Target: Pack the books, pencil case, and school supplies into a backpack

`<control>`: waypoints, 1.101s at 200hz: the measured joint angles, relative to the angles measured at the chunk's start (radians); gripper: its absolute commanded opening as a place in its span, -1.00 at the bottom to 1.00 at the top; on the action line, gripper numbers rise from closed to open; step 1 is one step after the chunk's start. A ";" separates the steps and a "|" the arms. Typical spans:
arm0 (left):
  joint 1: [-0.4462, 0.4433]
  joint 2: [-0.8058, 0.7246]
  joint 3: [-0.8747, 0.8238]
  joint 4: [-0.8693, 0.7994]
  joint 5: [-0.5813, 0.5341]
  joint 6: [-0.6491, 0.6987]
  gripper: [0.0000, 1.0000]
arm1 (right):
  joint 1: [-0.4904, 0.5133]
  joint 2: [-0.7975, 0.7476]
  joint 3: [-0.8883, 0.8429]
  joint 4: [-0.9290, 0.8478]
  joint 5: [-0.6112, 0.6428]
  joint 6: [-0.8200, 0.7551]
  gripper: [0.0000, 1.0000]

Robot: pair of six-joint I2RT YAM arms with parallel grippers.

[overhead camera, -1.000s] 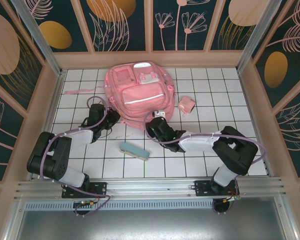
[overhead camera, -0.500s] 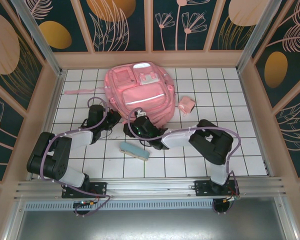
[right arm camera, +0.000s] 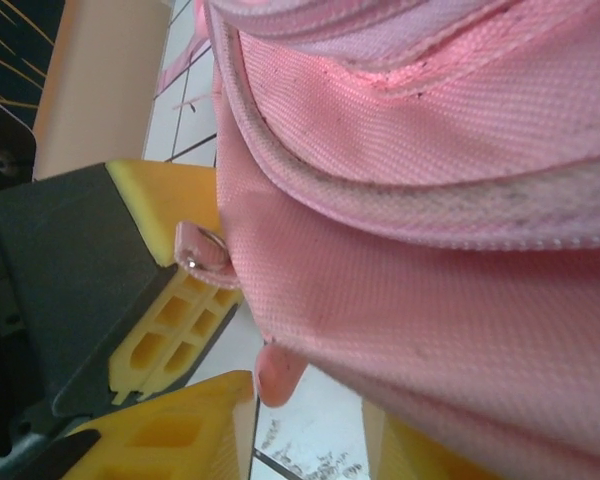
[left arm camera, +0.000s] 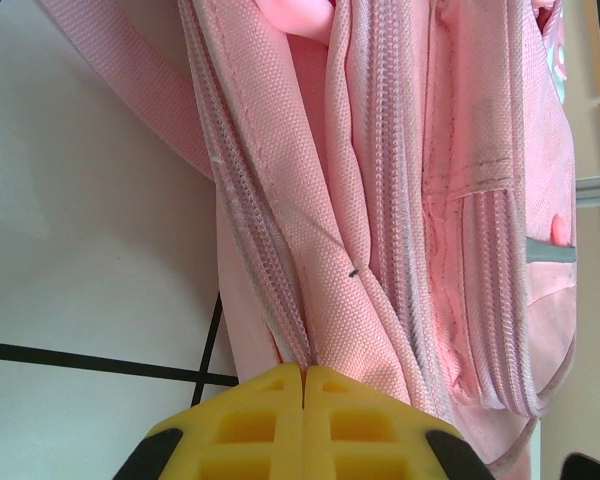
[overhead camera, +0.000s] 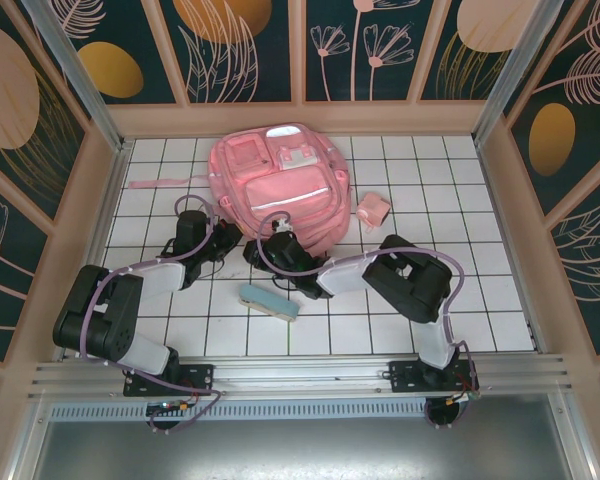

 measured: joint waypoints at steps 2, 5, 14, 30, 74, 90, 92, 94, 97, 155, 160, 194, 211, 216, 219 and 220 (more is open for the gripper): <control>0.000 0.000 0.000 0.000 0.000 0.000 -1.00 | -0.001 0.002 0.000 0.003 0.000 0.006 -0.37; 0.000 0.000 0.000 0.000 0.000 0.000 -1.00 | -0.003 0.003 0.000 0.007 -0.002 0.009 -0.38; 0.000 0.000 -0.001 0.001 0.000 -0.001 -1.00 | -0.006 0.009 0.000 0.023 -0.006 0.021 -0.40; 0.000 -0.001 -0.003 0.002 0.000 -0.002 -1.00 | -0.015 0.019 0.000 0.047 -0.016 0.042 -0.44; 0.000 -0.003 -0.004 0.008 0.000 -0.011 -1.00 | -0.019 0.037 0.001 0.104 -0.034 0.082 -0.76; 0.000 -0.003 -0.005 0.009 0.000 -0.011 -1.00 | -0.021 0.048 0.001 0.117 -0.042 0.097 -1.00; 0.000 -0.003 -0.005 0.009 0.000 -0.011 -1.00 | -0.022 0.049 0.001 0.118 -0.045 0.094 -1.00; 0.000 -0.003 -0.005 0.009 0.000 -0.011 -1.00 | -0.022 0.050 0.001 0.119 -0.046 0.098 -1.00; 0.001 -0.003 -0.005 0.008 0.000 -0.011 -1.00 | -0.022 0.051 0.000 0.122 -0.046 0.102 -1.00; 0.001 -0.008 -0.003 -0.026 0.014 0.000 -1.00 | -0.032 0.006 -0.134 0.233 -0.050 0.117 -1.00; 0.002 -0.008 -0.003 -0.030 0.014 0.000 -1.00 | -0.036 -0.007 -0.156 0.241 -0.050 0.117 -1.00; 0.014 -0.019 -0.002 -0.052 0.015 0.001 -1.00 | -0.065 -0.114 -0.290 0.270 -0.045 0.117 -1.00; 0.025 -0.035 -0.002 -0.067 0.013 0.002 -1.00 | -0.077 -0.166 -0.347 0.278 -0.042 0.117 -1.00; 0.031 -0.041 -0.002 -0.075 0.009 0.004 -1.00 | -0.080 -0.182 -0.365 0.280 -0.040 0.117 -1.00; 0.035 -0.044 -0.002 -0.081 0.006 0.005 -1.00 | -0.082 -0.192 -0.375 0.280 -0.039 0.116 -1.00; 0.036 -0.045 -0.002 -0.082 0.005 0.005 -1.00 | -0.084 -0.198 -0.381 0.280 -0.039 0.116 -1.00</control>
